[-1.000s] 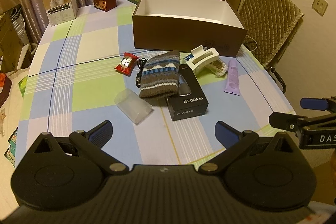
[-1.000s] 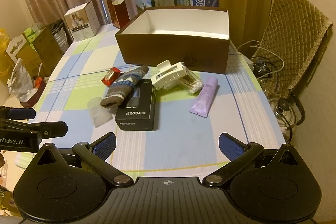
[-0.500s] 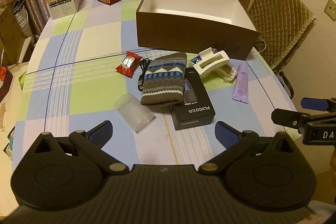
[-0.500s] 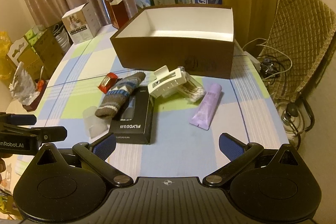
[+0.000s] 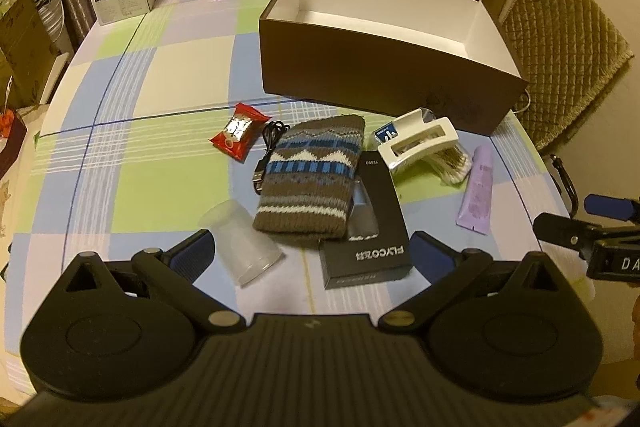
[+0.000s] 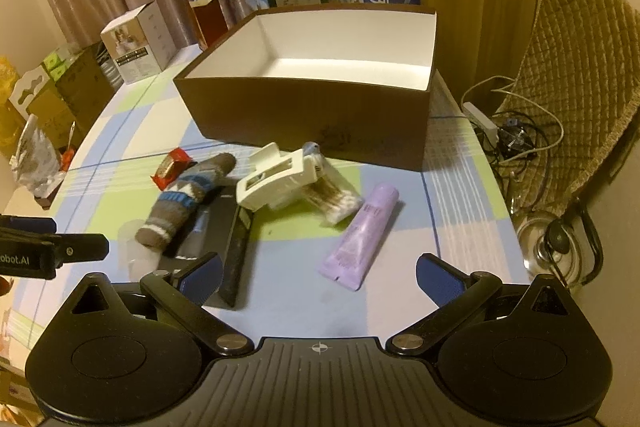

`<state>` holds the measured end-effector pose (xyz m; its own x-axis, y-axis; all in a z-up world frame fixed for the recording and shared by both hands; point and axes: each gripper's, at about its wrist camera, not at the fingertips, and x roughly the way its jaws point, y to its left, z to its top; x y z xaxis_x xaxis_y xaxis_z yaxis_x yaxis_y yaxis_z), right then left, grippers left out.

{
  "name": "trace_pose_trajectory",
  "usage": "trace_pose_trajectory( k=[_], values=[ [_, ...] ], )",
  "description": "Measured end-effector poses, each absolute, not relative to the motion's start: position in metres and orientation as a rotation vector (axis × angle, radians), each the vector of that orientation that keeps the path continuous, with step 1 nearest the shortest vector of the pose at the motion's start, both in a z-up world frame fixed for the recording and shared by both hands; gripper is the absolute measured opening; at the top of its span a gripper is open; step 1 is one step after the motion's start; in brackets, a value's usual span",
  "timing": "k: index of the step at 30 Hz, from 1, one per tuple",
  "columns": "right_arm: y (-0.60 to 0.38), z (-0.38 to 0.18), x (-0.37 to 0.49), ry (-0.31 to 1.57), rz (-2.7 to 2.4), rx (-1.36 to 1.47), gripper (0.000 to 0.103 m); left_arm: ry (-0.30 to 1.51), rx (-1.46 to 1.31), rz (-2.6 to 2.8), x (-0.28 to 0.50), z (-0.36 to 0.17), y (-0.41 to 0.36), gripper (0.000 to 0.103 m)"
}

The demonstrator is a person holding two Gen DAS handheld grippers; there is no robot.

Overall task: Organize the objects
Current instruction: 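Reach left tool to the knitted pouch while right tool grasps the lavender tube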

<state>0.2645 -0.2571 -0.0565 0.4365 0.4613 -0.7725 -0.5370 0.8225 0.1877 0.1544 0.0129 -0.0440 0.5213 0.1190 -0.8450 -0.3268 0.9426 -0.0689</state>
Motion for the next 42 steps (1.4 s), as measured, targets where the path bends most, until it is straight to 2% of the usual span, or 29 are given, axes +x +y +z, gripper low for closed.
trace_pose_trajectory(
  k=[4,6,12,24,32,42],
  values=[
    [-0.261,-0.072,0.284,0.958,0.634,-0.093,0.082,0.999,-0.241,0.313,0.167,-0.053,0.012,0.102],
    [-0.264,-0.082,0.296,0.979,0.632,-0.078,0.07,1.003,-0.248,0.339,0.172,-0.057,0.012,0.102],
    [-0.269,-0.107,0.33,1.026,0.609,-0.016,0.048,1.012,-0.276,0.427,0.183,-0.068,0.019,0.102],
    [-0.256,-0.141,0.369,1.083,0.563,0.044,0.032,1.044,-0.3,0.517,0.191,-0.08,0.03,0.102],
    [-0.253,-0.155,0.376,1.099,0.549,0.084,0.03,1.069,-0.281,0.485,0.199,-0.086,0.04,0.102],
    [-0.264,-0.149,0.366,1.136,0.516,-0.017,0.026,1.104,-0.22,0.294,0.23,-0.104,0.049,0.102]
  ],
)
